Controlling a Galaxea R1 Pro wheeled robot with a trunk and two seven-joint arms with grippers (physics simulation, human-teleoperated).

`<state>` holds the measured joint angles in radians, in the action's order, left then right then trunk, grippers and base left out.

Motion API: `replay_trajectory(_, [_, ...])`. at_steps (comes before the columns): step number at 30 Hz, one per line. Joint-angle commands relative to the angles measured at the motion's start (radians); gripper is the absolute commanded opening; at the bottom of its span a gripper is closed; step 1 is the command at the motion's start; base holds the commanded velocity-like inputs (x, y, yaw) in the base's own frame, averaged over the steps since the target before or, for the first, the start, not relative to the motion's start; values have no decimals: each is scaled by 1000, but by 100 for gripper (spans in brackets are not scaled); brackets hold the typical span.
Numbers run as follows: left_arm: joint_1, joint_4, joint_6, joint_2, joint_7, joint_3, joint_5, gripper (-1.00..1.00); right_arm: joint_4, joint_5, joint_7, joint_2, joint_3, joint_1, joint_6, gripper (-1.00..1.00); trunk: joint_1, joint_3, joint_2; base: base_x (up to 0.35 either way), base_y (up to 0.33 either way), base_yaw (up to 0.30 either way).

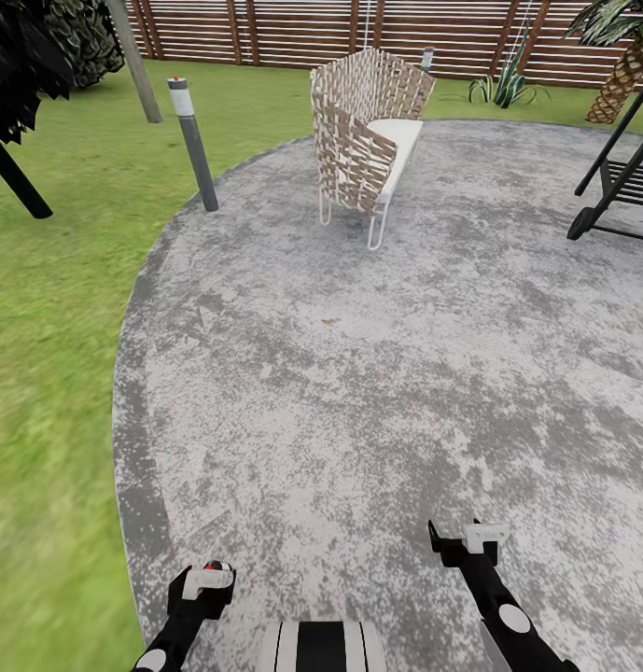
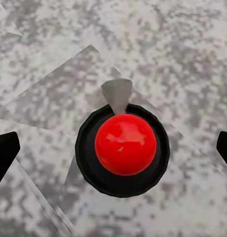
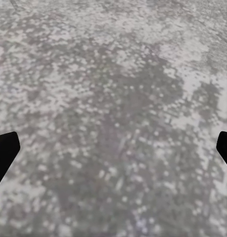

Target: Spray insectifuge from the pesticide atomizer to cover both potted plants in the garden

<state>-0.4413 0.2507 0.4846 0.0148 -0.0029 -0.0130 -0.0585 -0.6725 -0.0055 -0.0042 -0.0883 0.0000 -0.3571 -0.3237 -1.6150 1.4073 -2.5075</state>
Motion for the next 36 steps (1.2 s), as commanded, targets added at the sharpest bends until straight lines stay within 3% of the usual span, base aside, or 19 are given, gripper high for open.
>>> replay_trajectory(1, [0,-1,3,0,1,-1,-6,100,1,-1,0,0,0,0,-3,100,0,1,0,0,0,0])
replay_trajectory(34, [0,-1,5,1,1,-1,-6,100,1,-1,0,1,0,0,-3,100,0,10,0,0,0,-13])
replay_trajectory(35, [0,-1,5,1,1,-1,-6,-100,1,-1,0,1,0,0,-3,100,0,10,0,0,0,0])
replay_trajectory(36, [0,-1,5,1,1,-1,-6,-100,1,-1,0,1,0,0,-3,100,0,10,0,0,0,0])
